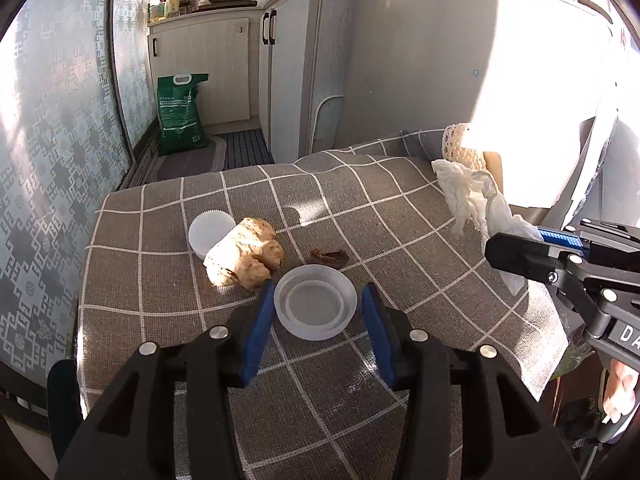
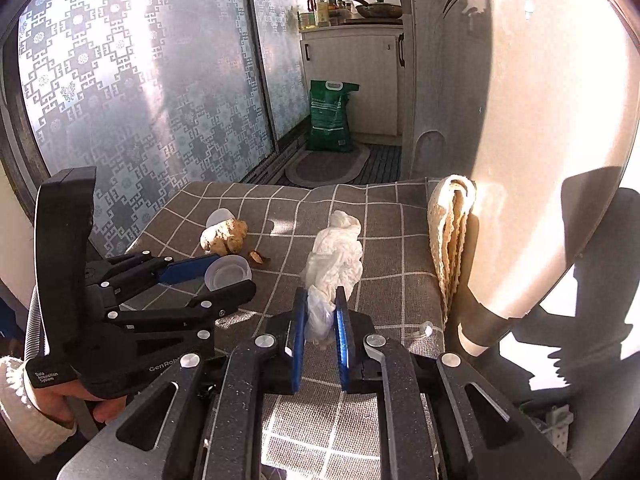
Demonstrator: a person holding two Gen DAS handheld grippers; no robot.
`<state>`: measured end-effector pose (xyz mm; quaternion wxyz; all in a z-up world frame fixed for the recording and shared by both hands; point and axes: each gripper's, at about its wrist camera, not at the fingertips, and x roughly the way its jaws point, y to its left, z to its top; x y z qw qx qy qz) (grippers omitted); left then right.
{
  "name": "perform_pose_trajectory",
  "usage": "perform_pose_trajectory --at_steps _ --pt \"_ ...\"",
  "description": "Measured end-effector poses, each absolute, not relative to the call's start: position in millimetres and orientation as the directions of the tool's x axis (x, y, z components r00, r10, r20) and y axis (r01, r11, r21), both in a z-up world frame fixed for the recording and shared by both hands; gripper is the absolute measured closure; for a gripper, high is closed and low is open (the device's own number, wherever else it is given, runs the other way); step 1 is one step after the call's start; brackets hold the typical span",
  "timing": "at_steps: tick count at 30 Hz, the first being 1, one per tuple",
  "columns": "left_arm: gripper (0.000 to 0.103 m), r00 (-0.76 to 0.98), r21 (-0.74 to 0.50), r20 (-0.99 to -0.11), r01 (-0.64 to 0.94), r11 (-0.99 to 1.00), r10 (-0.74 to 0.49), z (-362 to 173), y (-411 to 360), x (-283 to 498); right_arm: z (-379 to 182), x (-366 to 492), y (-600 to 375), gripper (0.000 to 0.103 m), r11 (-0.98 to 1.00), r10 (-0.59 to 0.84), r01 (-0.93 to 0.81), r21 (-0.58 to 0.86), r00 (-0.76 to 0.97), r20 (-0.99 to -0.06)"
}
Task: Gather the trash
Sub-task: 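Grasp the white tissue with the right tool while the left tool grasps the clear lid, then carry the tissue and clear lid over the green bin with both tools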
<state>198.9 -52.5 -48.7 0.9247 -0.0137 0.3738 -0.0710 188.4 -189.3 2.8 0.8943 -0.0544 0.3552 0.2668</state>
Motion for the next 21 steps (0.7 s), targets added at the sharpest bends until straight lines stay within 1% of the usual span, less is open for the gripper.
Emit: perform_pose_trajectory --at_steps 2,11,21 --pt "0.060 0.715 -0.058 -0.688 0.119 0.991 -0.126 -50 -54 197 3 189 -189 0.090 0.853 0.439 -0.514 0.094 0.606 -0.664" --pt "0.061 0.717 -0.087 -0.675 0.154 0.984 -0.172 -45 -52 186 8 189 -178 0.090 0.852 0.445 -0.513 0.107 0.600 -0.664" --pt "0.061 0.724 -0.171 -0.647 0.170 0.971 -0.240 -23 -19 165 20 185 -145 0.090 0.835 0.464 -0.541 0.102 0.591 -0.659"
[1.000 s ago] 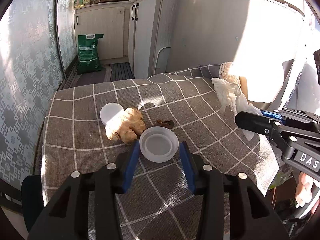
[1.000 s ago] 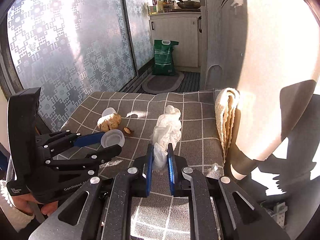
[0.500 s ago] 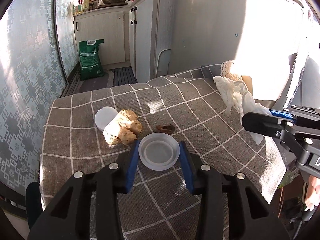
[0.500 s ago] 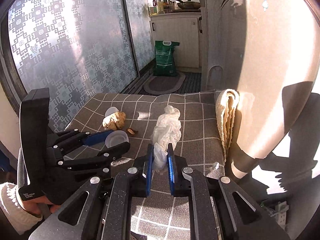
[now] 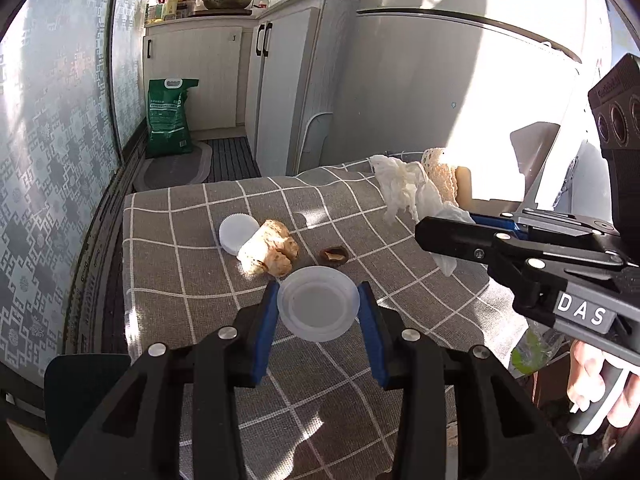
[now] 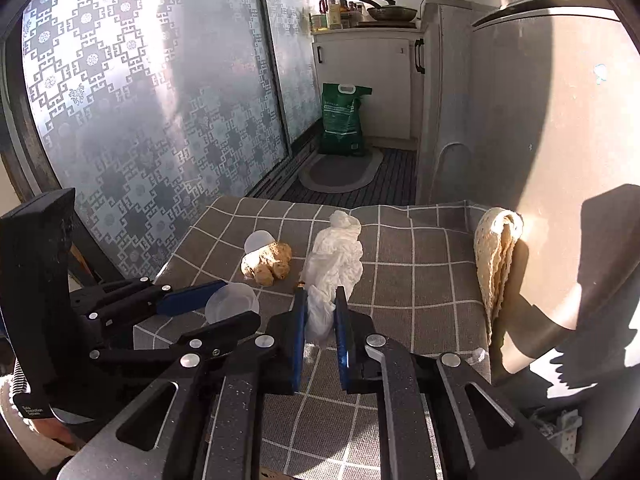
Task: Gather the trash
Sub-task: 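Carry the tissue and clear lid over the green bin with both tools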
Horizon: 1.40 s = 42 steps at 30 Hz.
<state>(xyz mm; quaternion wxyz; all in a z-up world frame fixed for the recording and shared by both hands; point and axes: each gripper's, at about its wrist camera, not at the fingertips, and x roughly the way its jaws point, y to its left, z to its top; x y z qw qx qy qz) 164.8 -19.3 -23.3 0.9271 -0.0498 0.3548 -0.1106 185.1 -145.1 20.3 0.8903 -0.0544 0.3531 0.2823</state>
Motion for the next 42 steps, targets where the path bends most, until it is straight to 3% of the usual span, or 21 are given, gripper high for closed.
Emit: perform_pose_trajectory --at_steps 8,19,29,42 --pt "0.061 0.750 -0.237 -0.617 0.112 0.965 -0.239 -3 38 143 27 177 -98 0.090 0.802 0.483 -0.592 0.079 0.567 -0.667" --pt "0.061 0.761 -0.235 -0.622 0.042 0.971 -0.183 0 102 116 34 161 -38 0.090 0.752 0.518 -0.656 0.060 0.533 -0.668" --pt "0.061 0.711 -0.175 -0.695 -0.022 0.984 -0.108 -32 152 99 44 146 11 0.090 0.694 0.570 -0.717 0.070 0.487 -0.662" --pt "0.061 0.619 -0.191 -0.781 -0.114 0.975 -0.081 -77 214 85 41 131 76 0.090 0.630 0.599 -0.773 0.080 0.417 -0.683"
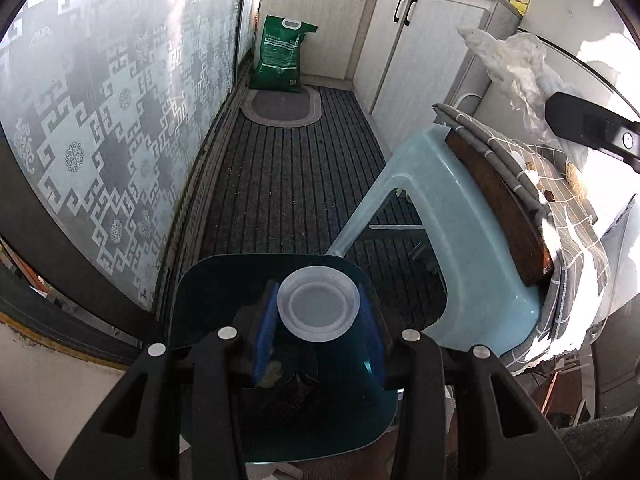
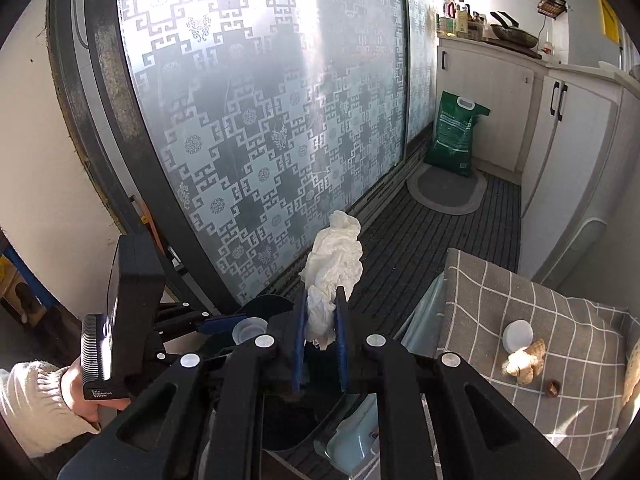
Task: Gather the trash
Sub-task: 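Carry the tissue and clear lid over the green bin with both tools, then open the left tool then the right tool, dropping lid and tissue into the bin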
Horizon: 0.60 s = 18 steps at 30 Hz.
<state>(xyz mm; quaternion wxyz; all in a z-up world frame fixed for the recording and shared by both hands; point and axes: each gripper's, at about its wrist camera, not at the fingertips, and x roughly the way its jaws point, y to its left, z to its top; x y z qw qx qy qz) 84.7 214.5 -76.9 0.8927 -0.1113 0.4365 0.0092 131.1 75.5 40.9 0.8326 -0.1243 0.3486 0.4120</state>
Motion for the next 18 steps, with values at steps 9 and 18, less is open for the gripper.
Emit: perform_pose_trajectory --at_steps 9,18 --pt "0.057 0.571 -0.192 -0.816 -0.119 0.974 -0.091 -91 232 77 27 124 107 0.090 0.601 0.582 -0.795 0.075 0.372 -0.723" --pt "0.073 0.603 -0.182 -0.795 -0.134 0.974 -0.066 -81 246 64 -3 124 135 0.090 0.589 0.530 -0.804 0.081 0.309 -0.789"
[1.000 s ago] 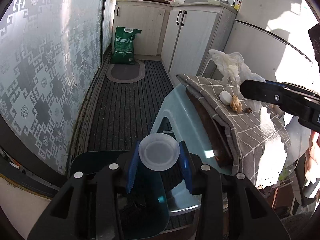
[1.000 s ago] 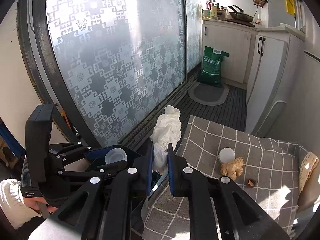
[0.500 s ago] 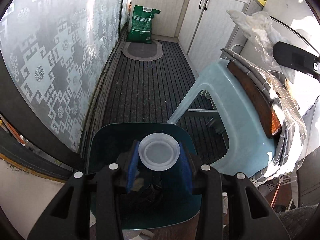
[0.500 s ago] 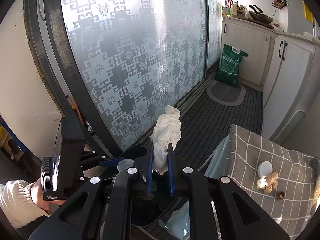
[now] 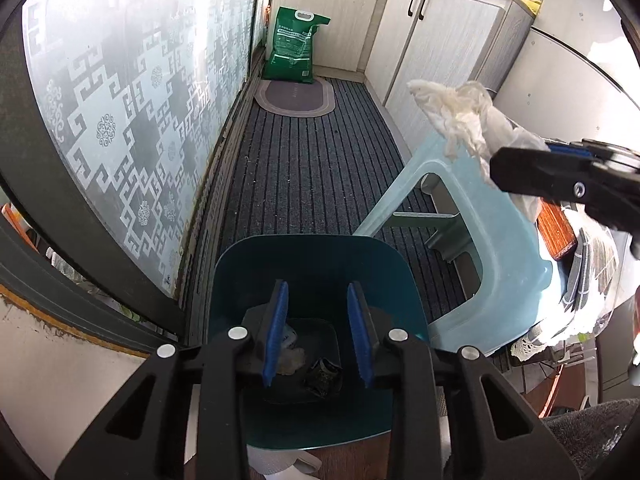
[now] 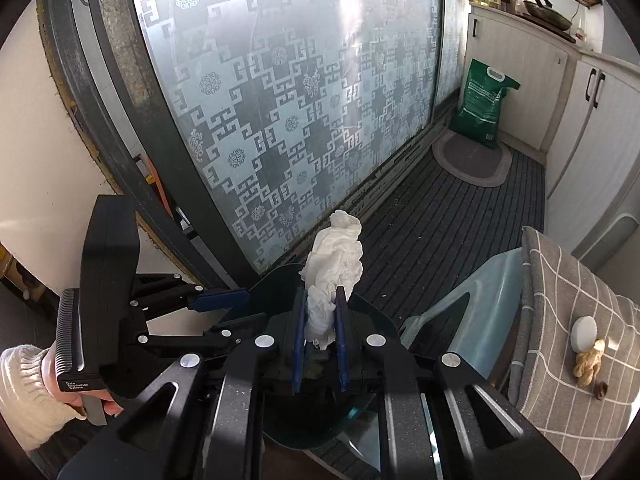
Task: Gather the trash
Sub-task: 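Open the left tool then the right tool, dropping lid and tissue into the bin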
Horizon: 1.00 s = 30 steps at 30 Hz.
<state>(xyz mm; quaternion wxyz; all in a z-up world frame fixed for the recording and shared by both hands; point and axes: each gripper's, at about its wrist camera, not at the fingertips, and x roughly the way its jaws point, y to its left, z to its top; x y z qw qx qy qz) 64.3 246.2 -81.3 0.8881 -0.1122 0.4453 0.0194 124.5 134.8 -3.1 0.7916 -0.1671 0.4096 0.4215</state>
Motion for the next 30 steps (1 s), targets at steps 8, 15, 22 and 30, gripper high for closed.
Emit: perform_pose_trajectory --at_steps 8,15,22,30 --pt "0.081 0.668 -0.186 -0.743 -0.163 0.969 -0.031 -53 258 51 -38 120 158 0.090 0.562 0.469 -0.823 0.077 0.241 -0.850" --pt "0.081 0.726 -0.214 -0.687 -0.185 0.959 -0.013 -24 271 42 -75 114 175 0.090 0.537 0.393 -0.841 0.066 0.181 -0.901" --pt "0.082 0.759 -0.237 -0.651 -0.190 0.953 -0.011 -4 274 34 -108 104 185 0.090 0.505 0.314 -0.862 0.044 0.136 -0.940" --pt "0.082 0.790 -0.251 -0.613 -0.170 0.953 -0.021 14 268 28 -134 101 182 0.089 0.504 0.238 -0.864 0.023 0.114 -0.964"
